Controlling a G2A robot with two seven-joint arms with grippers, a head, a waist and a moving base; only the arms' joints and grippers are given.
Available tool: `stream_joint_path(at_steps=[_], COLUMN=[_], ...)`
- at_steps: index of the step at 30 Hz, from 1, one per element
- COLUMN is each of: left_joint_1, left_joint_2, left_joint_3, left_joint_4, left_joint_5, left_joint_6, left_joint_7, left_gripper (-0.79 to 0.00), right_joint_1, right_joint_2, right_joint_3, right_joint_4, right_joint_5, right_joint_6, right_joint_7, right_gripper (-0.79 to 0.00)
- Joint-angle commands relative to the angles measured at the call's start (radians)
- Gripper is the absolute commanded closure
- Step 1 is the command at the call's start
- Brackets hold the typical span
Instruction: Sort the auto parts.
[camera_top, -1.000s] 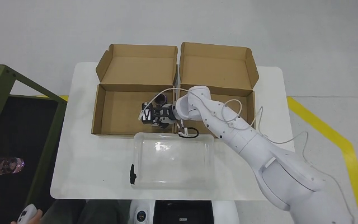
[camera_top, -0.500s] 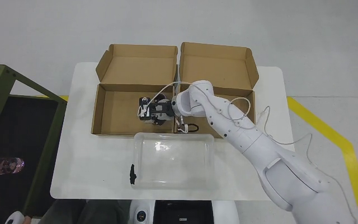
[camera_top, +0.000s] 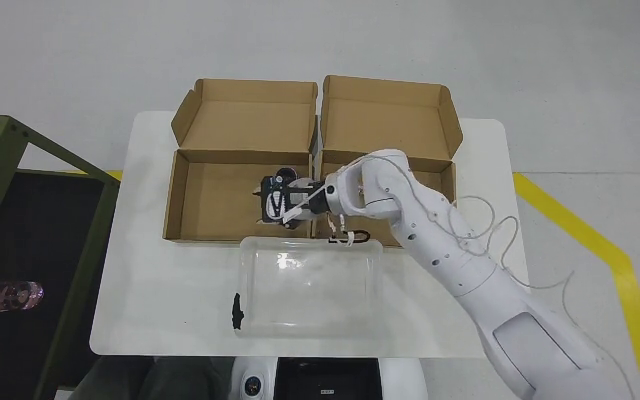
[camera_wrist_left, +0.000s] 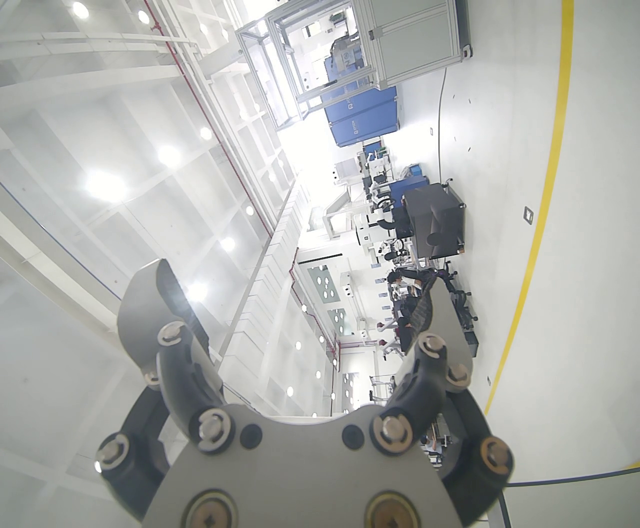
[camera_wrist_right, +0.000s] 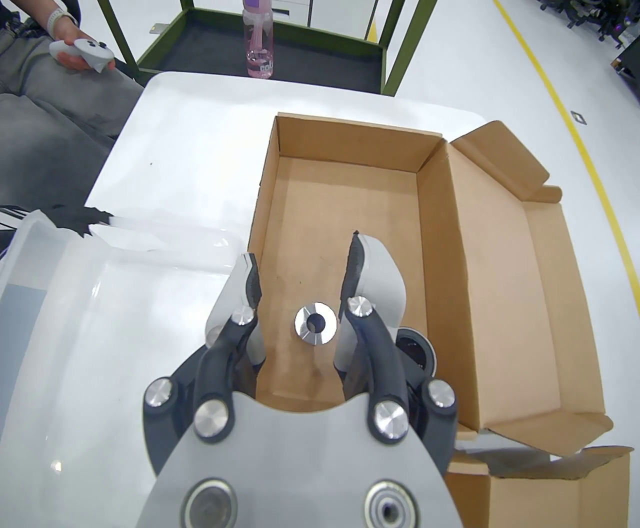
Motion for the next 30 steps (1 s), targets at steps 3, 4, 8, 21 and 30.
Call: stream_joint_path(at_steps=[3,4,8,21,30], left_joint_1=[0.000,0.000,0.000,0.000,0.000], left_joint_2=[0.000,0.000,0.000,0.000,0.000], left_joint_3=[0.000,0.000,0.000,0.000,0.000], left_joint_4=[0.000,0.000,0.000,0.000,0.000], left_joint_5=[0.000,0.000,0.000,0.000,0.000], left_joint_6=[0.000,0.000,0.000,0.000,0.000], left_joint_7=[0.000,0.000,0.000,0.000,0.000], left_gripper=[-0.785,-0.785,-0.785,-0.785,-0.785], right_joint_1=[-0.090,-0.113,-0.201,-0.449,-0.609], right_joint_2=[0.034,0.042,0.072,0.155,0.200], right_joint_3=[0.075,0.093,0.162,0.363,0.554], right_joint_4=[-0.109,-0.137,-0.240,-0.484,-0.502], right_joint_5=[0.011,0.016,0.025,-0.059,-0.127], right_joint_6=[-0.014,-0.015,-0.032,-0.057,-0.041], right_joint_7=[0.039,0.047,0.077,0.076,-0.022], right_gripper=[-0.323,-0.323,-0.326,-0.336,-0.351])
